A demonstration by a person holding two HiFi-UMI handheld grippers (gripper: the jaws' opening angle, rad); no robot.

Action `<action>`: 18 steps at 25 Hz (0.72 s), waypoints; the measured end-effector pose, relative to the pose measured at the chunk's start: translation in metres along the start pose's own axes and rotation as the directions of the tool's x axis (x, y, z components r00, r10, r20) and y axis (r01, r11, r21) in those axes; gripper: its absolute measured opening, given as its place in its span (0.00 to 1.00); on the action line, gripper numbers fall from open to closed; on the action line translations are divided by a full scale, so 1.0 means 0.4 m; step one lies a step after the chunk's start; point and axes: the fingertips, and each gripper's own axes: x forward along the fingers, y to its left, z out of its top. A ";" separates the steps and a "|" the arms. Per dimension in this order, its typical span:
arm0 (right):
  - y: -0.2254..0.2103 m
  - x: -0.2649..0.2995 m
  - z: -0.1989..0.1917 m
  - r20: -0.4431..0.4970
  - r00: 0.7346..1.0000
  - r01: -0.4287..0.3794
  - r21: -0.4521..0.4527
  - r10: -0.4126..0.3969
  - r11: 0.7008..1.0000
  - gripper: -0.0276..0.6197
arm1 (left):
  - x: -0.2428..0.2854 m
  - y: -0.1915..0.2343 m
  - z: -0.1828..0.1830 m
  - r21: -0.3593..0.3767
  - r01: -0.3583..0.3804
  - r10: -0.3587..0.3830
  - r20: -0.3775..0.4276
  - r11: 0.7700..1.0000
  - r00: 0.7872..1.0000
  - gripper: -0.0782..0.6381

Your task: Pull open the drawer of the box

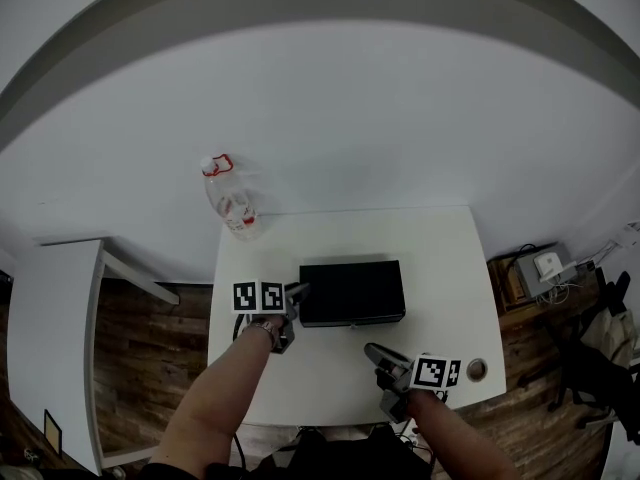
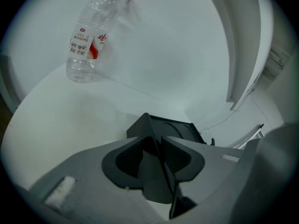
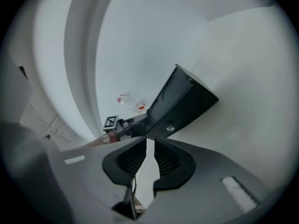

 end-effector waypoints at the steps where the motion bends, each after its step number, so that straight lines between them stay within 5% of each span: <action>1: -0.033 0.028 0.005 -0.018 0.999 0.042 -0.002 -0.042 0.999 0.13 | 0.000 -0.002 -0.001 0.003 0.003 -0.003 0.001 1.000 1.000 0.30; 9: -0.107 0.147 0.032 -0.091 0.980 0.173 -0.046 -0.177 0.984 0.17 | 0.001 -0.007 -0.003 -0.001 0.015 -0.015 0.011 1.000 1.000 0.30; 18: -0.115 0.160 0.027 -0.124 0.973 0.189 -0.069 -0.197 0.979 0.21 | 0.000 -0.003 -0.002 -0.037 0.038 -0.037 0.024 0.999 0.999 0.30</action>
